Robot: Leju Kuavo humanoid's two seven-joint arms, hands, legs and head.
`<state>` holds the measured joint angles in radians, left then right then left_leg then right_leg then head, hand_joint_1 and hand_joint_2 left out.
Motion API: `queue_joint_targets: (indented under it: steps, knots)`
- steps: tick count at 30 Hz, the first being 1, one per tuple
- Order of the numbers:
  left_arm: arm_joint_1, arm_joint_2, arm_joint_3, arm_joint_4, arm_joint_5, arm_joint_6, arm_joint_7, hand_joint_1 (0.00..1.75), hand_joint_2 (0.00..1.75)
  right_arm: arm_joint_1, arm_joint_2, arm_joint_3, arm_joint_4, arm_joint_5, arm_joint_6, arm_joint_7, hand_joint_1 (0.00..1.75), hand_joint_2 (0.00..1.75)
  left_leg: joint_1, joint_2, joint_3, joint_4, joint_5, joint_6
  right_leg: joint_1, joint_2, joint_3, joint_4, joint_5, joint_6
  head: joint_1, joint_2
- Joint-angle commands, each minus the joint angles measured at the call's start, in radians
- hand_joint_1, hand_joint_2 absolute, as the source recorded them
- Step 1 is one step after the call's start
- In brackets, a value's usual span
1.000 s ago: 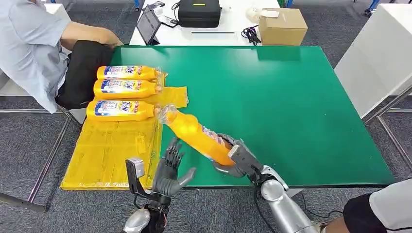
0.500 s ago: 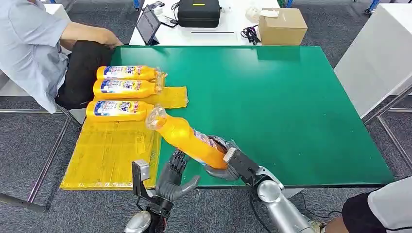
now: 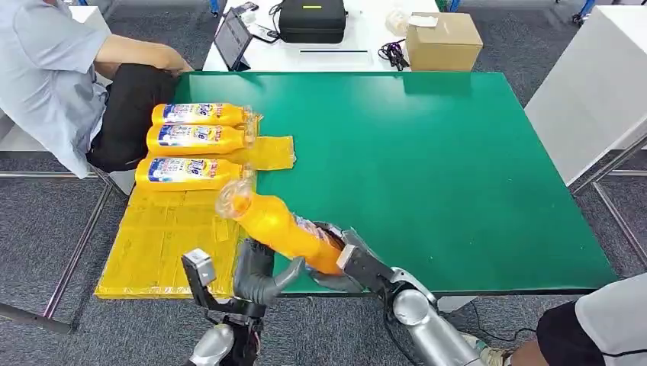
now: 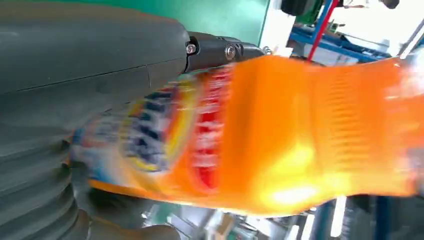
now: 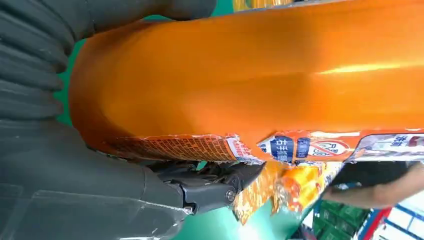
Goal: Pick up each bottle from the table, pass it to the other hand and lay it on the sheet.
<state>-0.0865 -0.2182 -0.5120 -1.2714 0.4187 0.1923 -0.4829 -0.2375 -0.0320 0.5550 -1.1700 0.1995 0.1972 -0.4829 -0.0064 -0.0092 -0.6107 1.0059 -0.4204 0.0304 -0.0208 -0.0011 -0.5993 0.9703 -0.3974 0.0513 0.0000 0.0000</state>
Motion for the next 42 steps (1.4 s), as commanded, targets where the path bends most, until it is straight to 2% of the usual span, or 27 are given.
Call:
queue_joint_targets:
  steps: [1,2,4,11,17,26,27,28,29,30,35,42]
  knots:
    - [-0.005,0.018,0.044,-0.044,0.085,-0.043,0.028,0.00,1.75,-0.029,0.009,0.057,0.102,0.006,-0.011,0.002,1.75,1.75,0.001,0.002,0.004,-0.001,-0.002,-0.002,0.001,0.002,0.003,-0.001,-0.001,-0.002,0.000,0.000]
    - [0.014,0.001,0.070,-0.052,0.187,-0.108,0.100,0.00,1.75,-0.034,0.012,0.063,0.110,0.012,-0.009,0.001,1.75,1.75,0.001,0.002,0.003,0.000,-0.001,-0.002,0.001,0.001,0.003,-0.001,-0.001,-0.002,0.000,0.000]
    - [0.002,0.006,0.059,-0.042,0.154,-0.091,0.062,0.00,1.75,-0.039,0.024,0.070,0.117,0.018,-0.012,-0.002,1.75,1.75,0.001,0.003,0.004,0.000,-0.002,-0.002,0.001,0.003,0.003,-0.001,-0.001,-0.002,0.000,0.000]
    - [0.010,-0.004,0.056,-0.049,0.166,-0.104,0.077,0.00,1.75,-0.034,0.024,0.071,0.115,0.018,-0.013,-0.002,1.75,1.75,0.001,0.001,0.002,0.000,-0.001,-0.002,0.001,0.001,0.002,-0.001,-0.001,-0.002,0.000,0.000]
    - [-0.025,-0.008,0.052,0.018,0.170,-0.140,0.104,0.00,1.75,-0.062,0.062,0.086,0.171,0.040,-0.041,0.012,1.75,1.75,0.002,0.003,0.005,0.000,-0.002,-0.003,0.002,0.002,0.005,-0.001,-0.001,-0.003,0.000,0.000]
    - [-0.060,-0.005,0.028,0.073,0.108,-0.106,0.098,0.00,1.75,-0.077,0.068,0.087,0.180,0.053,-0.070,0.020,1.75,1.75,0.001,0.002,0.003,0.000,-0.001,-0.002,0.001,0.001,0.003,-0.001,-0.001,-0.002,0.000,0.000]
    - [-0.068,-0.005,0.019,0.088,0.086,-0.097,0.087,0.12,1.75,-0.081,0.070,0.088,0.179,0.053,-0.074,0.022,1.75,1.75,0.000,0.000,0.002,0.000,0.000,-0.001,0.000,0.000,0.001,0.000,0.000,-0.001,0.000,0.000]
    - [-0.090,0.004,0.007,0.116,0.064,-0.085,0.070,0.70,1.75,-0.088,0.073,0.089,0.180,0.052,-0.077,0.027,1.75,1.75,0.001,0.001,0.004,0.000,-0.001,-0.002,0.001,0.000,0.004,0.000,-0.001,-0.002,0.000,0.000]
    - [-0.099,0.006,0.004,0.127,0.048,-0.077,0.051,1.55,1.75,-0.091,0.074,0.089,0.181,0.048,-0.077,0.034,1.75,1.75,0.001,0.001,0.002,0.000,-0.001,-0.001,0.001,0.000,0.002,0.000,0.000,-0.002,0.000,0.000]
    - [-0.109,0.006,0.003,0.140,0.021,-0.062,0.029,1.75,1.75,-0.093,0.072,0.090,0.180,0.046,-0.079,0.037,1.75,1.75,0.000,0.001,0.002,0.000,0.000,-0.001,0.000,0.000,0.001,0.000,0.000,-0.002,0.000,0.000]
    - [-0.112,0.008,0.016,0.137,-0.036,-0.026,-0.003,1.75,1.75,-0.091,0.072,0.077,0.178,0.043,-0.106,0.052,1.71,1.75,0.001,0.001,0.003,0.000,-0.001,-0.002,0.001,0.001,0.003,-0.001,-0.001,-0.002,0.000,0.000]
    - [-0.133,0.000,0.013,0.204,-0.120,0.051,-0.010,1.75,1.75,-0.077,0.081,0.056,0.182,0.038,-0.121,0.055,1.75,1.75,0.001,0.001,0.003,-0.001,-0.001,-0.002,0.001,0.000,0.003,-0.001,-0.001,-0.002,0.000,0.000]
